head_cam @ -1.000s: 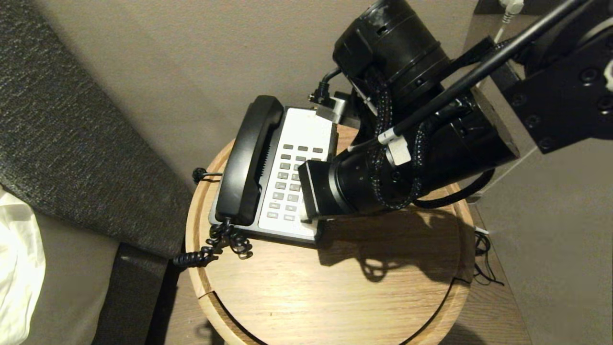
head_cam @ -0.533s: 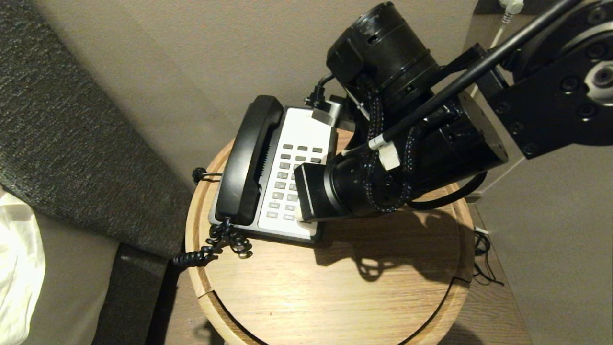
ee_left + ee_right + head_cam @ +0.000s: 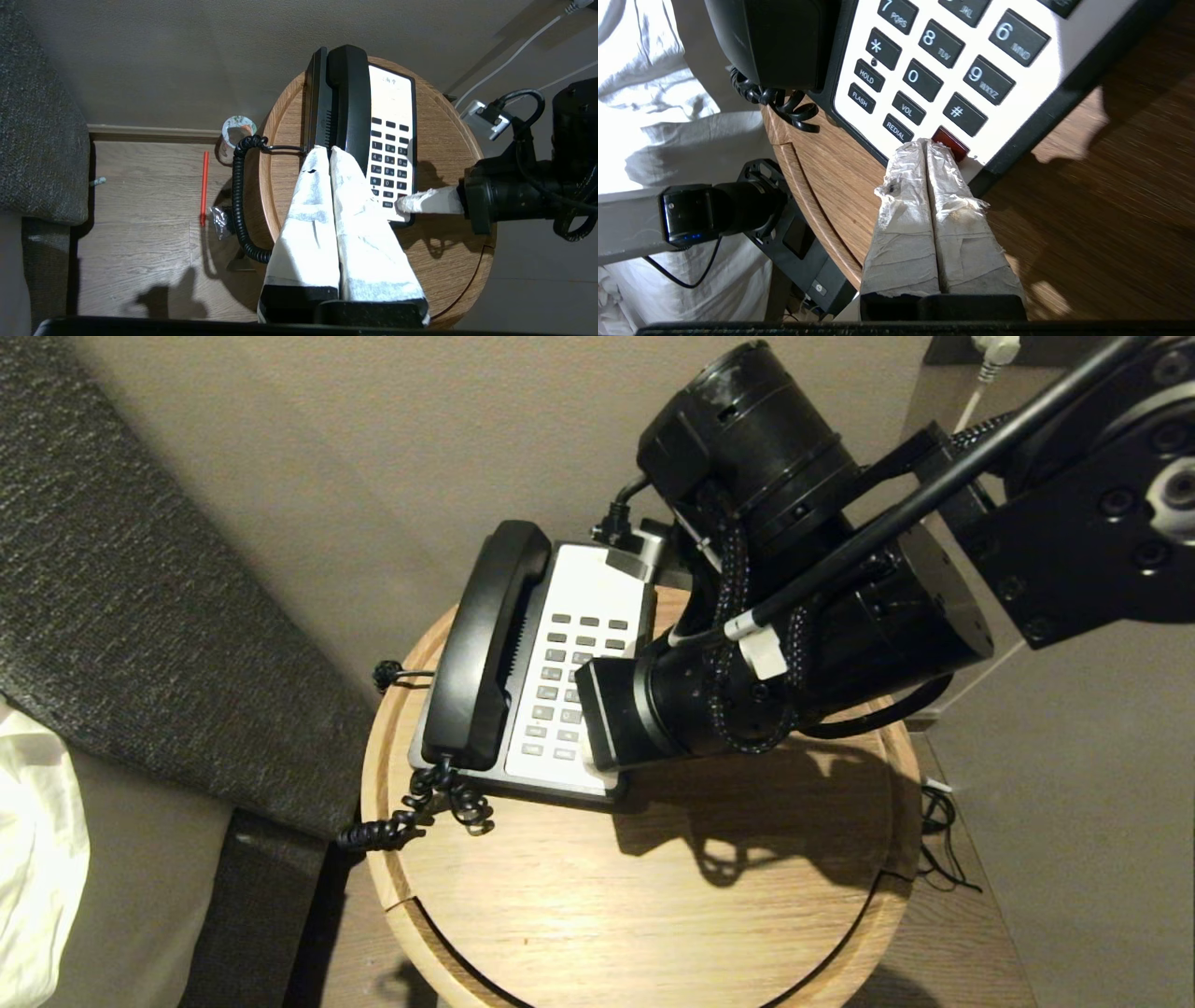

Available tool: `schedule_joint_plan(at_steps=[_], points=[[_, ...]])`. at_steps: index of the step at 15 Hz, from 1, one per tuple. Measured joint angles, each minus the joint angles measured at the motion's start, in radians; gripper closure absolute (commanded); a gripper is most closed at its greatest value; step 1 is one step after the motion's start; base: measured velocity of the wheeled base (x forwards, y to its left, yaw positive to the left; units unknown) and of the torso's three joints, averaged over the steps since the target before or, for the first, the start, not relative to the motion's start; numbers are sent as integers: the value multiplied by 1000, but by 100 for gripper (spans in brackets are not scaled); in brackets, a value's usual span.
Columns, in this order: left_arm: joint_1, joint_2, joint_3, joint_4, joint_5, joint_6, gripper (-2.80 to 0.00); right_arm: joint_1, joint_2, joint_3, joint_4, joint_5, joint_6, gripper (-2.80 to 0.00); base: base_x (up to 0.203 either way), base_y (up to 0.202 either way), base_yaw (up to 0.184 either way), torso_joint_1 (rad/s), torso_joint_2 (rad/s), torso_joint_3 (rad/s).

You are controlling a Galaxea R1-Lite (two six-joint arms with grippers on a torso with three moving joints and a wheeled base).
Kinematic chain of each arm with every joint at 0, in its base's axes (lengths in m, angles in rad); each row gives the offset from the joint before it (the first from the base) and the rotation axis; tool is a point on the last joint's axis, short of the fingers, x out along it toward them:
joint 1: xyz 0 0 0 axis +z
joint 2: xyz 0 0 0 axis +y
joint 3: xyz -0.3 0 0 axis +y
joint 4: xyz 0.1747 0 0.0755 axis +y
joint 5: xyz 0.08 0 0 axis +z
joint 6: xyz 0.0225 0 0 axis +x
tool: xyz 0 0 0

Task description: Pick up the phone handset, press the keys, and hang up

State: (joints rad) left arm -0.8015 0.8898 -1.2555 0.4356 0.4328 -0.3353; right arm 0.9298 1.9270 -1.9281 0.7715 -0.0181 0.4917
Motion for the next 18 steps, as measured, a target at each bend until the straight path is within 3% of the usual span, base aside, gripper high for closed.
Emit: schedule_joint_plan(at_steps=[7, 10, 14, 18], points=[[1, 3, 0, 1, 0, -9, 0, 4, -69, -6, 9, -3, 15, 0, 0, 0, 0, 0, 0, 0], [37, 3, 2, 13, 0, -80, 0, 7, -153, -4, 70, -16, 39, 0, 0, 0, 0, 0, 0, 0], [191, -44, 7, 120, 2, -173, 0, 5, -346, 31, 175, -63, 95, 0, 0, 0, 0, 0, 0, 0], [397, -186, 73, 227, -3, -189, 0, -12, -605, 115, 275, -130, 214, 0, 0, 0, 0, 0, 0, 0]])
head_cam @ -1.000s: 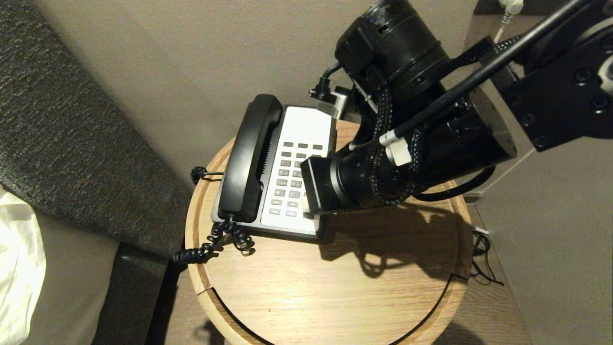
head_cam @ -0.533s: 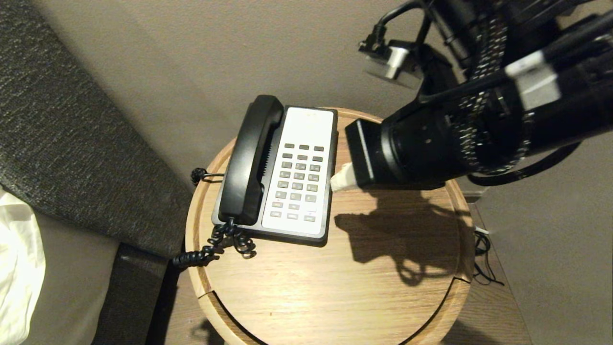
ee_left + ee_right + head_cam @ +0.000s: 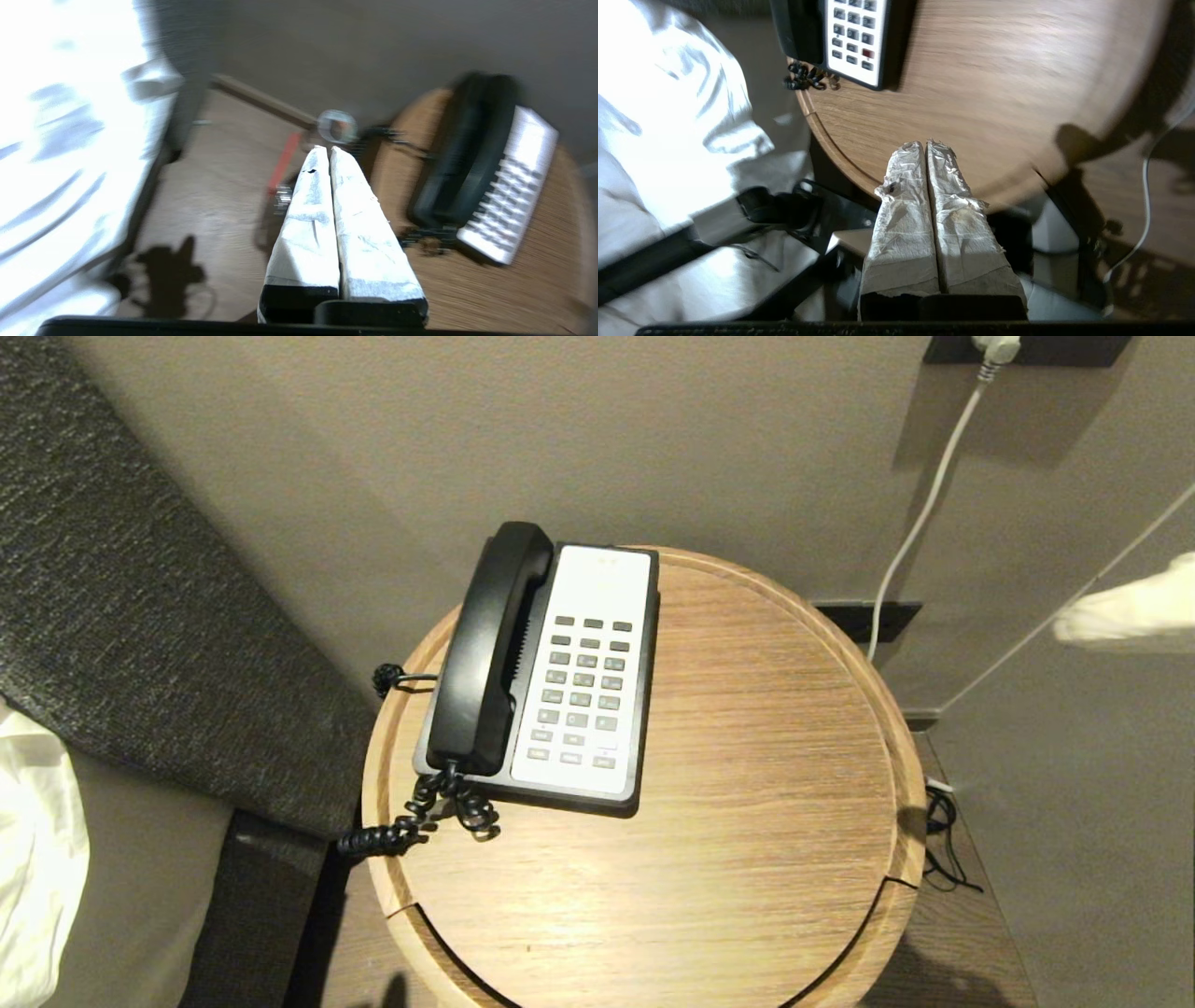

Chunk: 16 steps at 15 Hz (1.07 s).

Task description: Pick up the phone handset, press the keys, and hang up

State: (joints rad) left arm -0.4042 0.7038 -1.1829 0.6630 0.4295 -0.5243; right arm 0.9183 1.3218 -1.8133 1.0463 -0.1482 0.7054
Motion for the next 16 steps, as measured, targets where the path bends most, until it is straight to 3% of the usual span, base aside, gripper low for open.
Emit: schedule_joint_plan(at_steps=[3, 6, 9, 16], points=[[164, -151, 62, 96, -68, 0, 0, -78, -185, 20, 118, -7, 43, 0, 0, 0, 0, 0, 0, 0], [309, -298, 104, 230, -216, 0, 0, -200, -344, 27, 225, -3, 52, 0, 0, 0, 0, 0, 0, 0], [357, -408, 178, 267, -284, 19, 0, -313, -467, 21, 307, -1, 54, 0, 0, 0, 0, 0, 0, 0], [396, -545, 297, 263, -329, 120, 0, -554, -721, 132, 402, 18, 48, 0, 0, 0, 0, 0, 0, 0]])
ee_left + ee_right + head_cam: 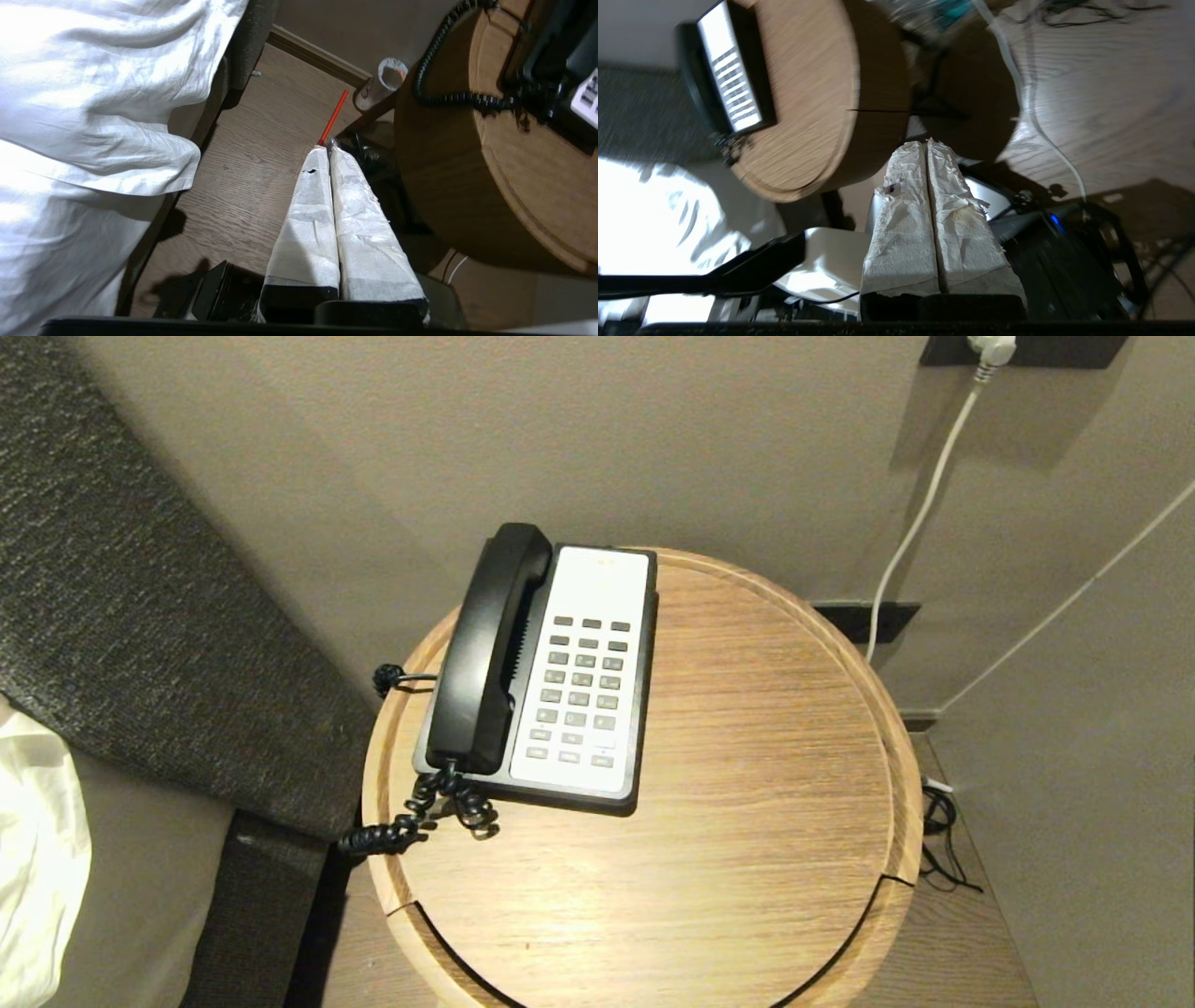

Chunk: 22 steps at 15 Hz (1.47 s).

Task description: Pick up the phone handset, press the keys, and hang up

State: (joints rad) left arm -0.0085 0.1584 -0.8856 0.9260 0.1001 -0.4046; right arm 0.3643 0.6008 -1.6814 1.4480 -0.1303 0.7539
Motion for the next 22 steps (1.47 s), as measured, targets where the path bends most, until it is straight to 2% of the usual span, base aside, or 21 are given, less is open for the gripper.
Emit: schedule_joint_plan(at_steps=[4, 7, 10, 13, 15, 17, 20, 22], points=[[3, -90, 101, 0, -32, 104, 0, -181, -170, 109, 58, 62, -75, 0, 0, 0, 0, 0, 0, 0], [4, -122, 161, -6, -39, 114, 0, -303, -278, 198, 74, 156, -143, 0, 0, 0, 0, 0, 0, 0], [3, -139, 254, -85, -61, 121, 0, -355, -389, 400, 13, 163, -243, 0, 0, 0, 0, 0, 0, 0], [4, -152, 431, -289, -65, 158, 0, -365, -475, 757, -244, 121, -362, 0, 0, 0, 0, 0, 0, 0], [3, -154, 548, -423, -65, 167, 0, -367, -508, 1051, -506, 90, -425, 0, 0, 0, 0, 0, 0, 0], [3, -156, 627, -489, -65, 169, 0, -368, -530, 1314, -768, 73, -476, 0, 0, 0, 0, 0, 0, 0], [4, -156, 698, -583, -75, 195, 0, -369, -555, 1513, -1103, 61, -595, 0, 0, 0, 0, 0, 0, 0], [4, -157, 771, -714, -78, 281, 0, -369, -564, 1591, -1275, 86, -671, 0, 0, 0, 0, 0, 0, 0]])
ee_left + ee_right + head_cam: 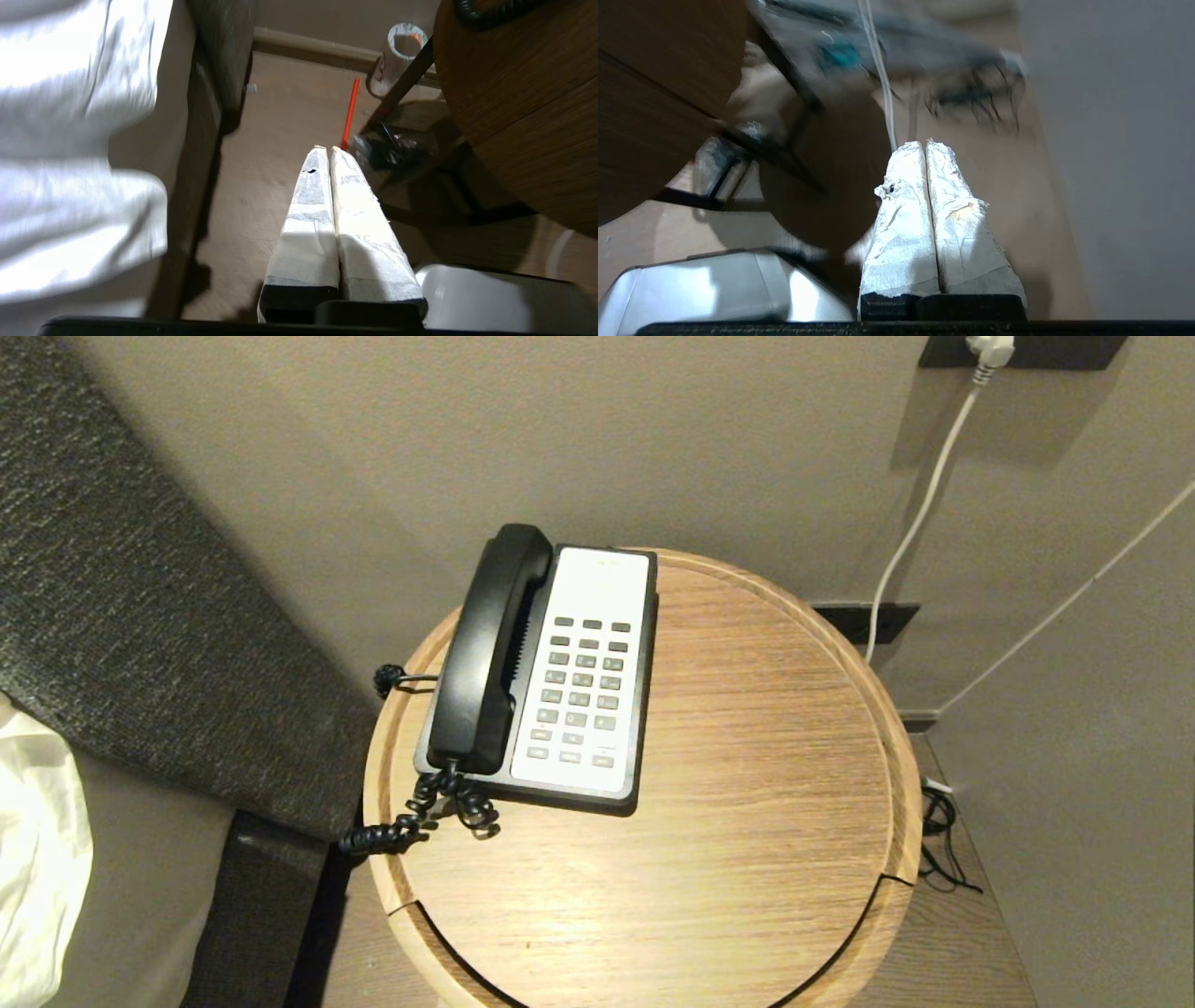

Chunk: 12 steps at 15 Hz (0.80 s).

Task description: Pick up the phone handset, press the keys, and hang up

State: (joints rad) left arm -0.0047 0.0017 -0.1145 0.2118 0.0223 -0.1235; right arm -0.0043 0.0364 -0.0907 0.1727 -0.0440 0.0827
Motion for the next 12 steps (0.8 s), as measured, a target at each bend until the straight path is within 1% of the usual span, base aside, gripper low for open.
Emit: schedule_joint_plan(at_steps=[2, 3, 5, 7, 8, 9, 10, 12], points=[[0, 0, 77, -153, -15, 109, 0, 0, -5, 66, -159, 31, -62, 0, 0, 0, 0, 0, 0, 0], [0, 0, 94, -196, -17, 131, 0, 0, -7, 79, -180, 35, -66, 0, 0, 0, 0, 0, 0, 0], [3, 0, 108, -203, -22, 153, 0, 0, -8, 88, -181, 38, -69, 0, 0, 0, 0, 0, 0, 0], [3, 0, 112, -203, -30, 199, 0, 1, -9, 89, -174, 39, -77, 0, 0, 0, 0, 0, 0, 0], [3, 0, 113, -204, -31, 197, 0, 1, -9, 88, -163, 39, -82, 0, 0, 0, 0, 0, 0, 0], [3, 0, 114, -202, -31, 185, 0, 1, -9, 79, -128, 45, -110, 0, 0, 0, 0, 0, 0, 0], [3, 0, 114, -202, -31, 190, 0, 1, -9, 73, -104, 48, -141, 0, 0, 0, 0, 0, 0, 0], [3, 0, 114, -204, -31, 195, 0, 1, -9, 69, -116, 49, -136, 0, 0, 0, 0, 0, 0, 0]])
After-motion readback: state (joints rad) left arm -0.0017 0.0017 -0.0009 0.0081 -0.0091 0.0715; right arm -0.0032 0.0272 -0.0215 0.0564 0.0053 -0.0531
